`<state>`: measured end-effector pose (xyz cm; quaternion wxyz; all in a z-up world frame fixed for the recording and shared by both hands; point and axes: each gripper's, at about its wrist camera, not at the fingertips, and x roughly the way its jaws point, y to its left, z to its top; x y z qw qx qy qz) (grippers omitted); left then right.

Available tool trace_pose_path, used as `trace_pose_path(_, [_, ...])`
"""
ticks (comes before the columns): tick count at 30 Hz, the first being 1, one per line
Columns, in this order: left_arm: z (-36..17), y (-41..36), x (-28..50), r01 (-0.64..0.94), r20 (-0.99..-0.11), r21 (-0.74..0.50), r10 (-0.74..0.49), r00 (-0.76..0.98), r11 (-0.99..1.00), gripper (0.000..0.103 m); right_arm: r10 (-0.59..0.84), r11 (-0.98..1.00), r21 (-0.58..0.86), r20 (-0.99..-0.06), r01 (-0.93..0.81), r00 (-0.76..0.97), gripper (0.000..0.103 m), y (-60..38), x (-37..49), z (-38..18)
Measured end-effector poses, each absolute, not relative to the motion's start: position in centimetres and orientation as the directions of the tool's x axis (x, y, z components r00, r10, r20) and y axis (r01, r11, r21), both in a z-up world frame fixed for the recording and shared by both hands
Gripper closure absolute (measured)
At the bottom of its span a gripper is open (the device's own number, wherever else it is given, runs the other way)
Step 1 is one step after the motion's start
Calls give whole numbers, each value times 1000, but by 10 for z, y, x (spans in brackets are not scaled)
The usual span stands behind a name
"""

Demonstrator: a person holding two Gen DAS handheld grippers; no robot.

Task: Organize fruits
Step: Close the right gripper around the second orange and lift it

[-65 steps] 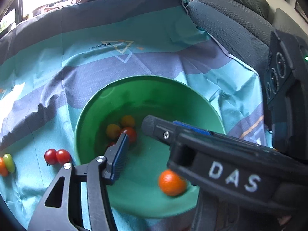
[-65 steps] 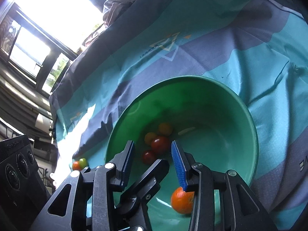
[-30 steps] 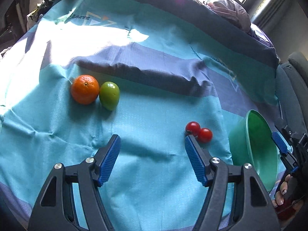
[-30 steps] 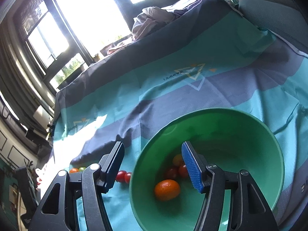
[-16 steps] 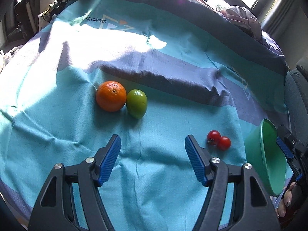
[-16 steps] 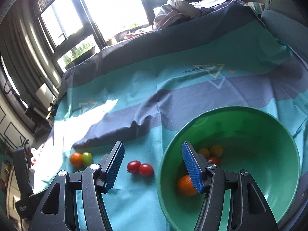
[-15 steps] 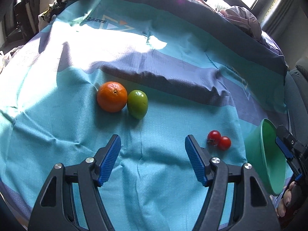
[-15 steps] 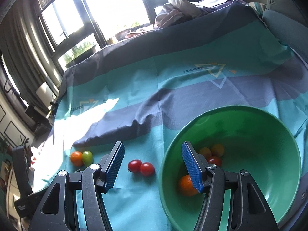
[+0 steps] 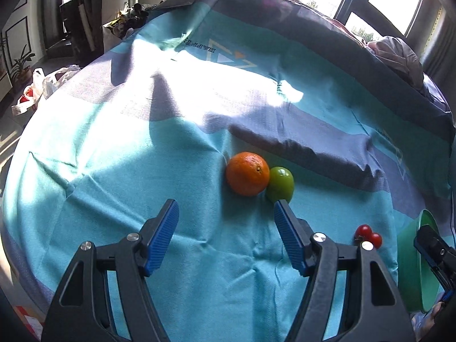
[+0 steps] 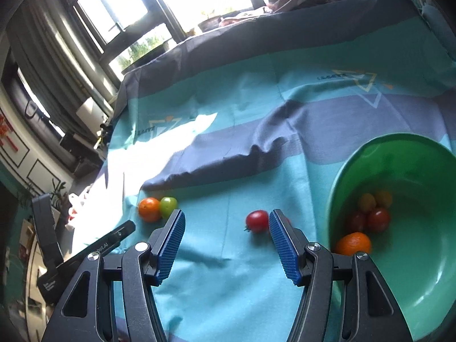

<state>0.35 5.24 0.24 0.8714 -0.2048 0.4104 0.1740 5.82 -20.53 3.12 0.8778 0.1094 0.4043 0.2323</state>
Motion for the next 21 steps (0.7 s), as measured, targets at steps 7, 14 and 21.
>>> trace_pose_path(7, [4, 69, -5, -535, -787, -177, 208, 581, 826, 34, 559, 811, 399, -745, -427, 365, 39, -116, 86, 20])
trace_pose_path(14, [11, 82, -15, -550, -776, -208, 205, 596, 809, 34, 571, 765, 433, -798, -477, 190, 42, -47, 108, -3])
trace_pose_path(21, [13, 88, -18, -556, -773, -204, 216, 597, 806, 34, 577, 766, 502, -812, -403, 86, 45, -28, 120, -28])
